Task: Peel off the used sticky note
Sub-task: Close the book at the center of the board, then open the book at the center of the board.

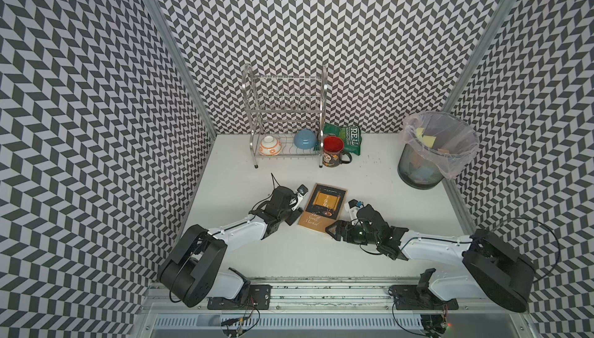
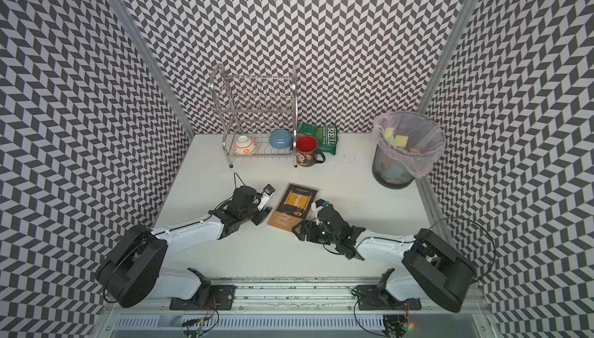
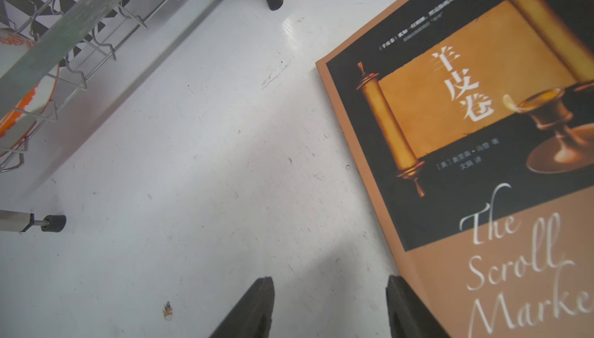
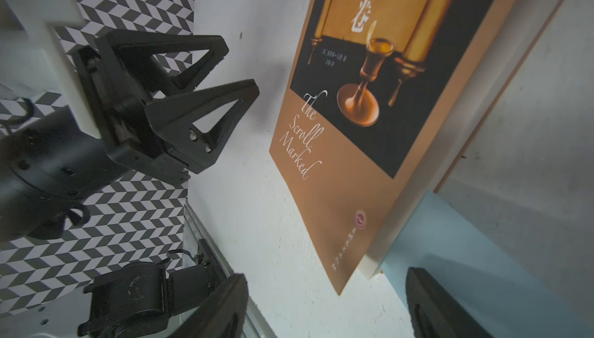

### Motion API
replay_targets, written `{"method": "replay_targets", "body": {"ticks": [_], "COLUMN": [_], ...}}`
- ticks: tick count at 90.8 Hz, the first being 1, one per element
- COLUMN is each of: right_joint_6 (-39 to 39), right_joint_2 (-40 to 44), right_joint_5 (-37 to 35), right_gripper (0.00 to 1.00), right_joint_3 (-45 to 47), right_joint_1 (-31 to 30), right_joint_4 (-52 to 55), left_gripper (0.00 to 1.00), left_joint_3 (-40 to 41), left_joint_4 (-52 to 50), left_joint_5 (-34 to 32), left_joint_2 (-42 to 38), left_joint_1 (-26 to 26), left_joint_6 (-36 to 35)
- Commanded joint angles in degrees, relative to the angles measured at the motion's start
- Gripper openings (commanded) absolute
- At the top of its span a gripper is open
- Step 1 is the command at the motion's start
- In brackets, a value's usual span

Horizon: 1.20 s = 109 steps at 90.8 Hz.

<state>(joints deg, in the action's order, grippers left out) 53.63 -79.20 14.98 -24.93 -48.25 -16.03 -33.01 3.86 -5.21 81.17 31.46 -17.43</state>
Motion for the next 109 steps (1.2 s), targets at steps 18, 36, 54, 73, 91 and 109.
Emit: {"method": "replay_targets", "body": {"ticks": [18, 36, 54, 73, 91, 109], "right_joint_6": [0.8, 0.8, 1.0, 1.5, 1.7, 2.2], "right_joint_2": [-3.2, -4.4, -5.9, -6.1, -5.9, -5.6], "right_joint_5": [-0.9, 0.1, 0.2, -0.1, -1.0, -1.5], "right_gripper": [0.8, 0.8, 0.79, 0.79, 0.79, 0.79], "right_joint_3": [-1.9, -3.1, -3.3, -2.2, -1.8, -0.8], "right_joint_1": [-0.2, -0.3, -0.3, -0.3, -0.3, -0.2], "right_joint_4": [-5.3, -5.8, -6.3, -6.4, -5.2, -5.1], "left_gripper": [0.59, 0.59, 0.58, 0.58, 0.57, 0.57], "left_joint_3": [-2.6, -3.1, -3.0, -3.0, -3.0, -2.9], "left_joint_4": [2.0, 1.2, 0.9, 1.0, 1.1, 1.2], "left_joint_5": [-3.1, -2.4, -2.5, -2.7, -4.0, -4.4], "left_joint_2": [7.3, 7.6, 8.4, 8.9, 9.3, 9.6], "left_joint_1": [-0.4, -0.3, -0.1, 0.0, 0.9, 1.1], "left_joint_6": [1.5, 1.6, 2.0, 2.0, 2.0, 2.0]}}
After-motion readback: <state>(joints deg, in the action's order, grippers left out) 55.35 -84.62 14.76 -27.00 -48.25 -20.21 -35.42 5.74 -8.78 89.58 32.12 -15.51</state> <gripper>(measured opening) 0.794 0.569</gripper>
